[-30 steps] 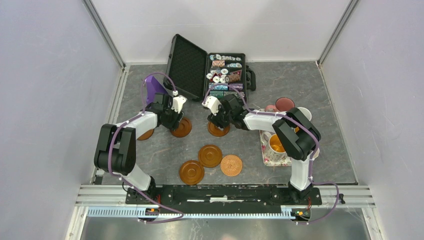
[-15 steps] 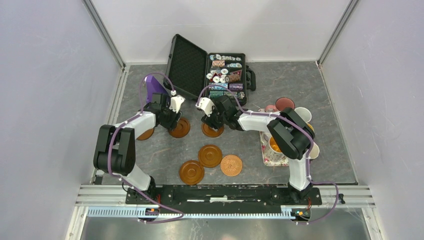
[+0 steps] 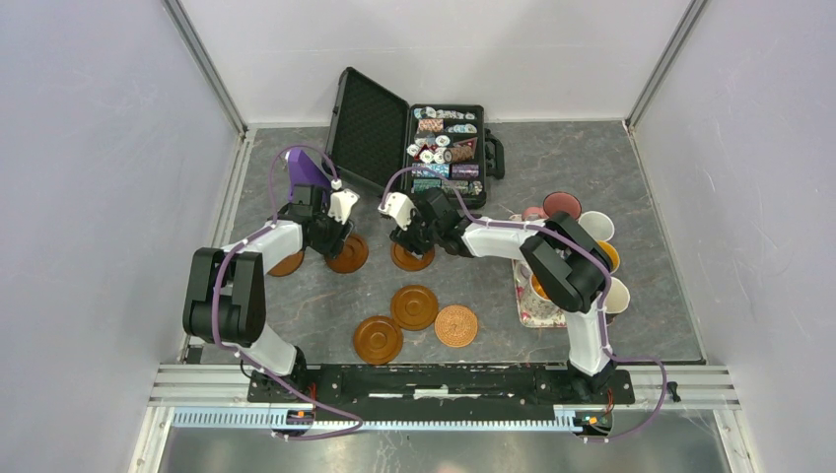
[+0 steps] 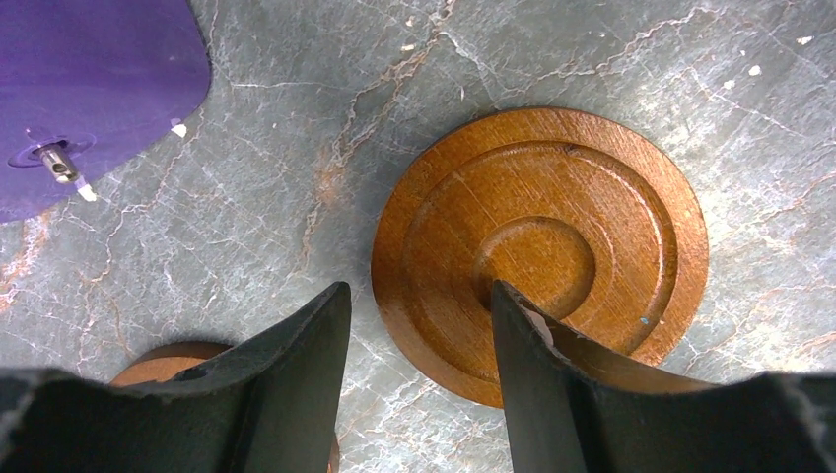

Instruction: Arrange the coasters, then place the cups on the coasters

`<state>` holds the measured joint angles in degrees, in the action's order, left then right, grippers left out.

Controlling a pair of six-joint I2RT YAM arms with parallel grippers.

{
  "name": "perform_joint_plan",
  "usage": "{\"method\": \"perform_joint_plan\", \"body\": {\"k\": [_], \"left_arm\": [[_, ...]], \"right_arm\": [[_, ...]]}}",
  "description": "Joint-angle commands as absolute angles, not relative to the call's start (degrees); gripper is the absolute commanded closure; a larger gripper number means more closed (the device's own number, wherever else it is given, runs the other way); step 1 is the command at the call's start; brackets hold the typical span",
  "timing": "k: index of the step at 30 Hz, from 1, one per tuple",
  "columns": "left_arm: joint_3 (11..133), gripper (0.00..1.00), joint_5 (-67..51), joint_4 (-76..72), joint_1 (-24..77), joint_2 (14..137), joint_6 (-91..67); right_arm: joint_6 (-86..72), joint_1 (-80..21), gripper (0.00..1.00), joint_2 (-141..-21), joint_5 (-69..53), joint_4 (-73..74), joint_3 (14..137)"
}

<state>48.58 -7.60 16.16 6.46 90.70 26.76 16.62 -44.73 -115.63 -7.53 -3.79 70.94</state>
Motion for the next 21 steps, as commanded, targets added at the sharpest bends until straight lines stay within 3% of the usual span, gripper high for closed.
{"method": "perform_joint_plan", "body": {"k": [1, 9, 17, 21], "left_arm": [[48.4, 0.38, -7.9, 16.6, 6.2, 88.9, 28.9], [50.0, 0.32, -9.4, 19.8, 6.0, 86.8, 29.0], [54.8, 0.22, -12.3, 27.1, 6.0, 80.4, 29.3], [57.0, 0.17, -19.1, 35.6, 6.1, 75.8, 33.7]], "right_arm": [[15.8, -46.1, 0.37, -118.4, -8.2, -0.6, 72.4], [16.0, -46.2, 0.36, -116.3, -8.8, -0.2, 73.4], [18.8, -46.2, 0.29, -109.8, -8.9, 3.4, 77.2], [20.9, -46.1, 0.23, -104.9, -10.1, 6.3, 76.5]]}}
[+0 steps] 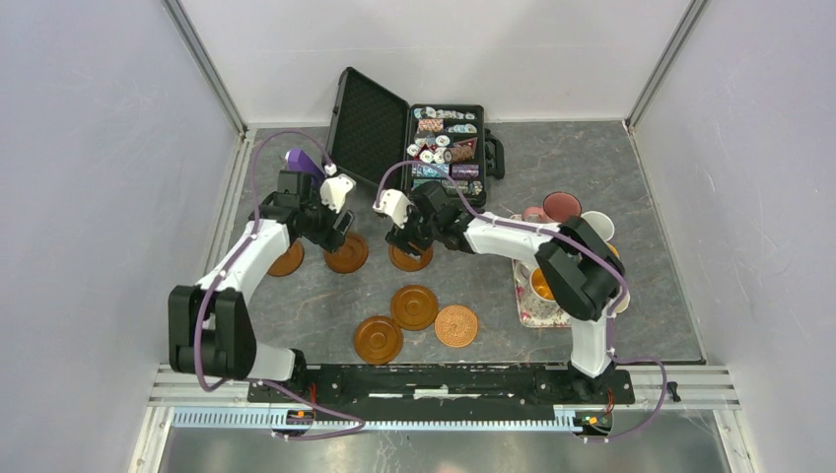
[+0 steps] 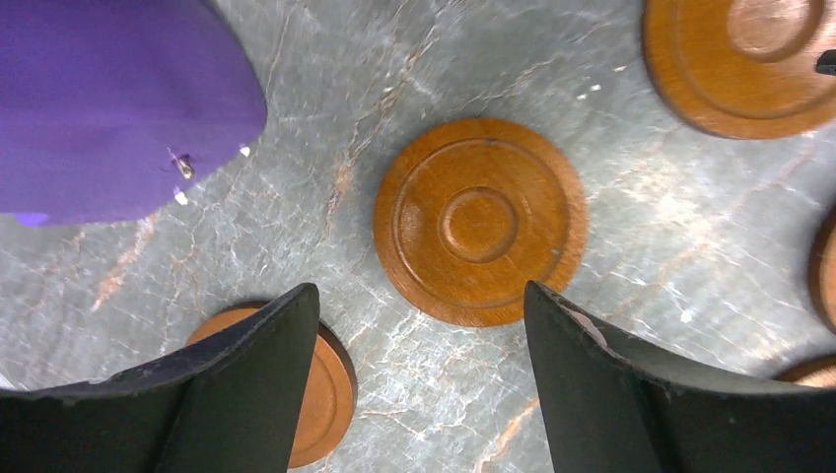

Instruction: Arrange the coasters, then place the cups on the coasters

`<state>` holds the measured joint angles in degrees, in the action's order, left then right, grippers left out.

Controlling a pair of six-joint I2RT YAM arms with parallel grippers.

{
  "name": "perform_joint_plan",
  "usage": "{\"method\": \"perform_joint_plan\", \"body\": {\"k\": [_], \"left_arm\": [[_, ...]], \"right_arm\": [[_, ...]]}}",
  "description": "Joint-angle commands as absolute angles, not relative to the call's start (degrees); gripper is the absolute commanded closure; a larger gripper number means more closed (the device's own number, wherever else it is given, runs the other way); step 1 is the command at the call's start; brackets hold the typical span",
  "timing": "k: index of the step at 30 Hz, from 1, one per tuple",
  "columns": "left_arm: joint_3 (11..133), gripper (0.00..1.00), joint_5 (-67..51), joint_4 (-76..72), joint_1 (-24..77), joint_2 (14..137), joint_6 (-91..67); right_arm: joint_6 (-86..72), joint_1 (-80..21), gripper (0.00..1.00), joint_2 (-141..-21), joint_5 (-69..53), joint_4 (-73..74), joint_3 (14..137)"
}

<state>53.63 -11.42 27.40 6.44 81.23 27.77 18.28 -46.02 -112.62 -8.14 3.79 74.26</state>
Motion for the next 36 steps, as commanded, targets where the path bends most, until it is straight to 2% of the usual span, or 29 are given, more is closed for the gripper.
{"method": "perform_joint_plan", "body": {"k": [1, 6, 11, 17, 24, 32, 36], "left_arm": [[56.5, 0.16, -21.7, 37.7, 6.1, 74.0, 35.5], [49.5, 0.11, -26.3, 46.0, 10.2, 66.6, 42.1], [40.7, 0.09, -19.1, 45.5, 22.4, 61.0, 41.0], [36.7, 0.09, -16.1, 40.4, 31.6, 63.4, 35.3], [34.0, 0.08, -9.7, 34.4, 41.1, 66.4, 33.5], [33.4, 0.09, -4.7, 30.8, 44.3, 69.9, 31.9], [34.1, 0.09, -6.2, 31.0, 44.3, 70.4, 31.8]], "right_arm": [[21.4, -46.1, 0.22, -103.5, -10.9, 6.9, 75.8], [22.6, -45.5, 0.18, -97.5, -16.7, 10.7, 68.0], [22.2, -41.2, 0.17, -91.0, -22.8, 8.7, 56.7], [22.2, -38.8, 0.17, -86.5, -22.3, 7.4, 49.7], [21.5, -38.4, 0.17, -85.7, -22.1, 7.7, 48.5], [21.7, -38.4, 0.17, -86.5, -23.3, 7.1, 48.7], [22.7, -38.4, 0.17, -87.4, -23.6, 7.6, 49.2]]}}
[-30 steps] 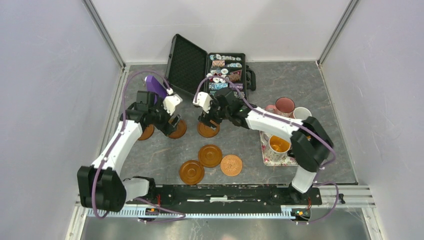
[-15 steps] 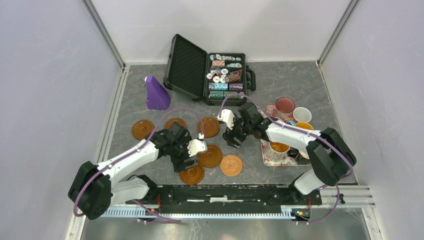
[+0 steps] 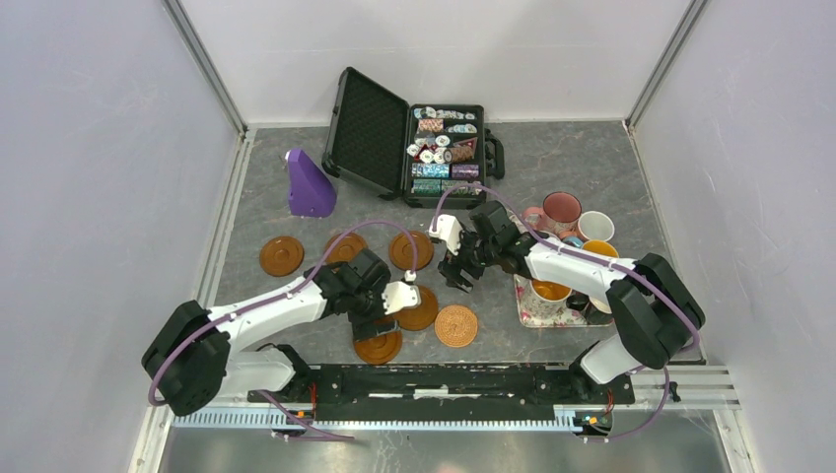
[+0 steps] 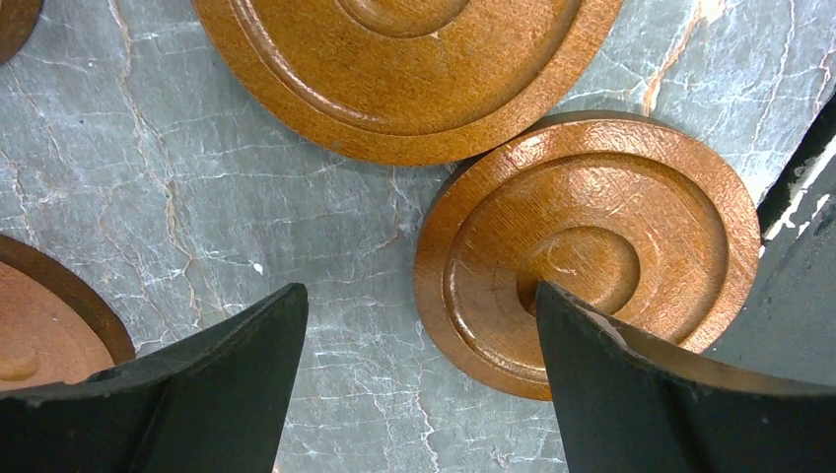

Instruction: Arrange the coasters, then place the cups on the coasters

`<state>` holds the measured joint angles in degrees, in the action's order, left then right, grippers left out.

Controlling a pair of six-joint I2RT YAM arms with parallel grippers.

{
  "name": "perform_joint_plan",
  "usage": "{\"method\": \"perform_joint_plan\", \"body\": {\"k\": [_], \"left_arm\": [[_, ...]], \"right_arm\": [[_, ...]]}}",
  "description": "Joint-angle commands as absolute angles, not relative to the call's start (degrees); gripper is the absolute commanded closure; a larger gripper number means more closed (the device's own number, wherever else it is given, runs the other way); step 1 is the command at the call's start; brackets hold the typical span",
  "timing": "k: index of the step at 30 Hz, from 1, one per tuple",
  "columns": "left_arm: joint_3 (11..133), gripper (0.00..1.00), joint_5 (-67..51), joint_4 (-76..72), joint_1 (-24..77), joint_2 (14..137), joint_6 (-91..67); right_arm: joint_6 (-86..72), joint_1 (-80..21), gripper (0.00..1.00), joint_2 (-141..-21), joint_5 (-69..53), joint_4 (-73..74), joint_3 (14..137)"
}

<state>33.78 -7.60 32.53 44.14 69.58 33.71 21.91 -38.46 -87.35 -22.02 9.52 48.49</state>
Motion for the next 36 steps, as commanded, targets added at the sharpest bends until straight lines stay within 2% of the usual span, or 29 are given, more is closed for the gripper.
{"method": "perform_joint_plan", "body": {"k": [1, 7, 12, 15, 21, 29, 36], "left_arm": [[34.5, 0.09, -6.9, 31.6, 44.3, 70.9, 32.0], [30.9, 0.20, -4.4, 33.3, 42.2, 69.1, 36.8], [30.0, 0.33, -8.9, 38.5, 27.8, 65.1, 45.8], [28.2, 0.36, -8.9, 40.6, 21.7, 62.7, 51.6], [26.5, 0.37, -8.3, 43.5, 13.8, 58.6, 58.2], [30.3, 0.38, -11.3, 44.8, 1.0, 62.9, 66.0], [32.1, 0.38, -12.5, 45.7, -3.4, 65.0, 68.9]], "right_arm": [[22.9, -38.4, 0.17, -87.6, -23.8, 7.7, 49.3], [24.9, -39.6, 0.17, -87.9, -23.2, 7.6, 48.6], [26.4, -42.5, 0.17, -89.0, -21.4, 6.9, 47.9], [26.9, -43.8, 0.17, -89.7, -20.5, 6.4, 47.7], [26.9, -46.3, 0.17, -91.9, -19.4, 5.4, 48.0], [26.6, -48.4, 0.17, -93.9, -18.7, 4.7, 48.5], [26.6, -49.0, 0.16, -95.0, -19.2, 5.3, 49.3]]}}
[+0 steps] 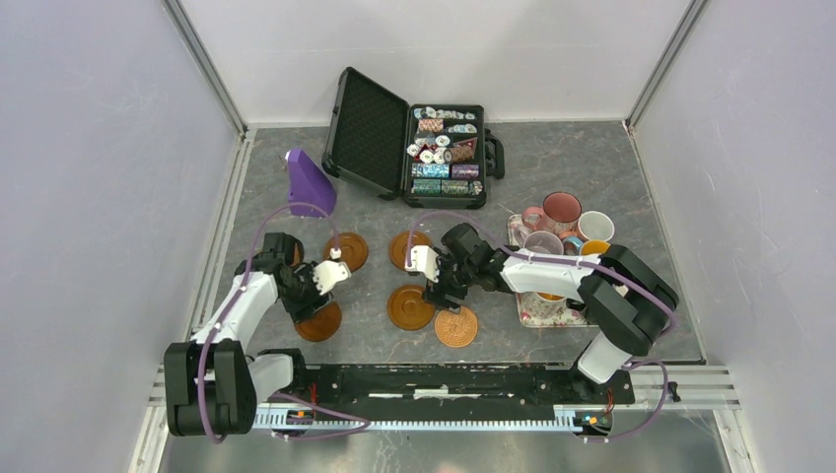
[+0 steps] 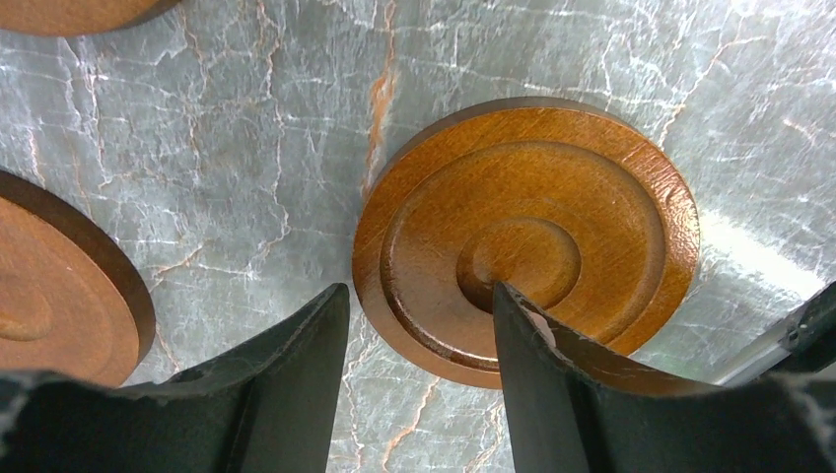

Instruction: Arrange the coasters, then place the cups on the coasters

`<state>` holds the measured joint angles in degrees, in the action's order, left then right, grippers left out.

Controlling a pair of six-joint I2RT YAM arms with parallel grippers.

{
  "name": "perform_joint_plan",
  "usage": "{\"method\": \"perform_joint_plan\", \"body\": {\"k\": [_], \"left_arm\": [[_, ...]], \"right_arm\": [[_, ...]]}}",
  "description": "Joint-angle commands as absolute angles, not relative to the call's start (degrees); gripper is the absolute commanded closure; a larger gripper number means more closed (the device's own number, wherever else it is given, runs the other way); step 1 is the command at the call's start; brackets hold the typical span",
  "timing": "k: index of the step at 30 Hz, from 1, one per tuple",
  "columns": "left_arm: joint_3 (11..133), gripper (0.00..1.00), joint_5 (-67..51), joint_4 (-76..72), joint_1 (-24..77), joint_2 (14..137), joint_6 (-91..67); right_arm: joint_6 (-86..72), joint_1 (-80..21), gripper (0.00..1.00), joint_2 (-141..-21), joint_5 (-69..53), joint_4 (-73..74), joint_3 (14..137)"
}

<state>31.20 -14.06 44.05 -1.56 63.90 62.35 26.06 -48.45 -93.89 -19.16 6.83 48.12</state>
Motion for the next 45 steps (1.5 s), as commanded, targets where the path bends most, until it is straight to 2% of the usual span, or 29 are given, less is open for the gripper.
{"method": "perform_joint_plan", "body": {"k": [1, 6, 12, 17, 28, 35, 45], "left_arm": [[32.5, 0.38, -12.8, 46.0, -3.9, 65.2, 69.3], [34.1, 0.36, -14.4, 47.2, -5.8, 65.8, 70.0], [36.5, 0.19, -17.7, 48.6, -5.9, 64.8, 68.1], [39.1, 0.14, -20.3, 49.7, -5.9, 65.3, 66.0], [44.4, 0.12, -28.5, 51.2, -5.9, 66.8, 59.7], [45.0, 0.11, -29.9, 49.9, -5.8, 68.1, 57.6], [44.5, 0.09, -31.4, 49.3, -2.7, 66.9, 53.3]], "right_arm": [[26.6, -48.9, 0.16, -95.1, -19.6, 5.3, 49.4], [27.4, -49.3, 0.16, -95.4, -22.8, 5.7, 49.6], [28.7, -49.8, 0.16, -96.5, -26.1, 5.5, 50.7], [29.2, -50.8, 0.17, -98.6, -28.8, 6.0, 53.2], [31.4, -53.6, 0.19, -101.9, -32.6, 7.8, 57.2], [31.1, -54.9, 0.19, -101.4, -33.1, 8.2, 58.5], [33.4, -51.4, 0.12, -89.1, -25.2, 14.2, 53.6]]}}
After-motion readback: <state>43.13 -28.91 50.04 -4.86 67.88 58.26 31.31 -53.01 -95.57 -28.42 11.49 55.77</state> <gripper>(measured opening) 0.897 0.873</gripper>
